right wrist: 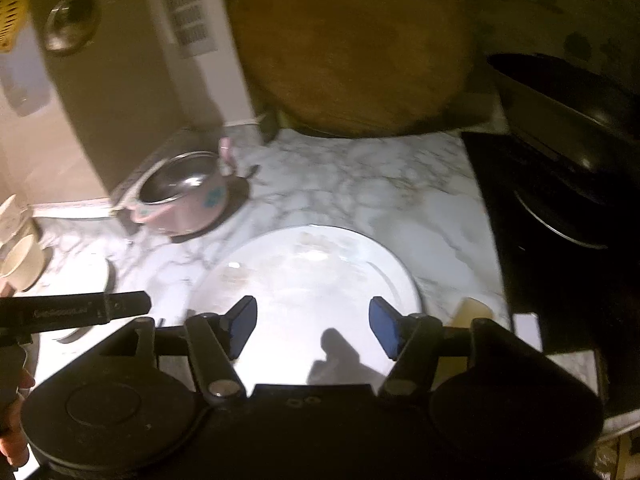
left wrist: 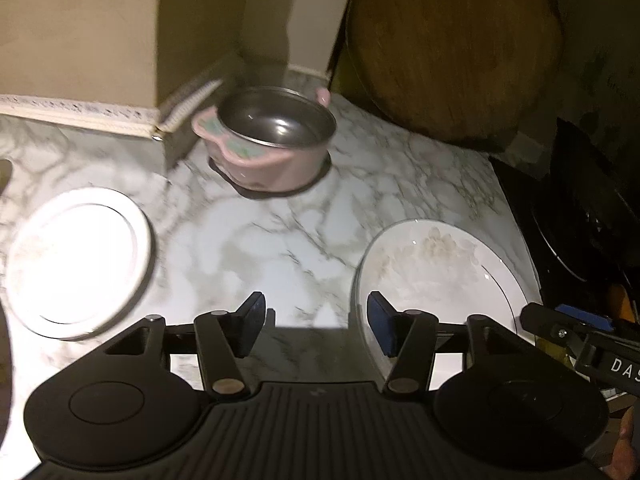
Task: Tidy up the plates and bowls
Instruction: 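Move both grippers to the plain white plate on the counter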
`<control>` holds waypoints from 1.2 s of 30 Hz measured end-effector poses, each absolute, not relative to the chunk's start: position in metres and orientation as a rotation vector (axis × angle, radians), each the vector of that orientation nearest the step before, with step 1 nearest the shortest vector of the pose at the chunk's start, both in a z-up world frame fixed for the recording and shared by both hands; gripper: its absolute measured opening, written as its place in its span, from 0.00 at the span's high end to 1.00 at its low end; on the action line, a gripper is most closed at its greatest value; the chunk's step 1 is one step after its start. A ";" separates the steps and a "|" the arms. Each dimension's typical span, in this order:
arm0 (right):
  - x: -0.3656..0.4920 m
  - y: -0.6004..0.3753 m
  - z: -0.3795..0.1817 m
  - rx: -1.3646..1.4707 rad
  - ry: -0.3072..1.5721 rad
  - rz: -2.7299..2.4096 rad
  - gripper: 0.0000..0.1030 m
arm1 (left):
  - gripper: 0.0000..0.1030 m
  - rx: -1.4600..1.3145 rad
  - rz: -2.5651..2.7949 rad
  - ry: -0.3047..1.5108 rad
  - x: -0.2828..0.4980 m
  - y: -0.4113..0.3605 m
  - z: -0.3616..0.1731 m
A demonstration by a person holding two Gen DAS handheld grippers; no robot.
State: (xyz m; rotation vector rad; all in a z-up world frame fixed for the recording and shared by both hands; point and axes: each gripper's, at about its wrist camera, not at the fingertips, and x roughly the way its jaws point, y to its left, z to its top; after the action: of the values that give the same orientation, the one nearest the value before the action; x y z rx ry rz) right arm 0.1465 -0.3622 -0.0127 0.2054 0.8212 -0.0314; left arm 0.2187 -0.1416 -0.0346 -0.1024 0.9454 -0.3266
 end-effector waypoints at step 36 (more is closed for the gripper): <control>0.256 -0.183 -0.024 -0.006 0.900 0.351 0.03 | 0.12 -0.051 -0.038 1.006 0.286 0.040 -0.023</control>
State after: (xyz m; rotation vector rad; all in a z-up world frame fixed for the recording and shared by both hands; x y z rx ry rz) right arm 0.2556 -0.1833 -0.0240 -0.0065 0.8995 0.3509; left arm 0.2862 0.0403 -0.0225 -0.0507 1.0057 -0.0385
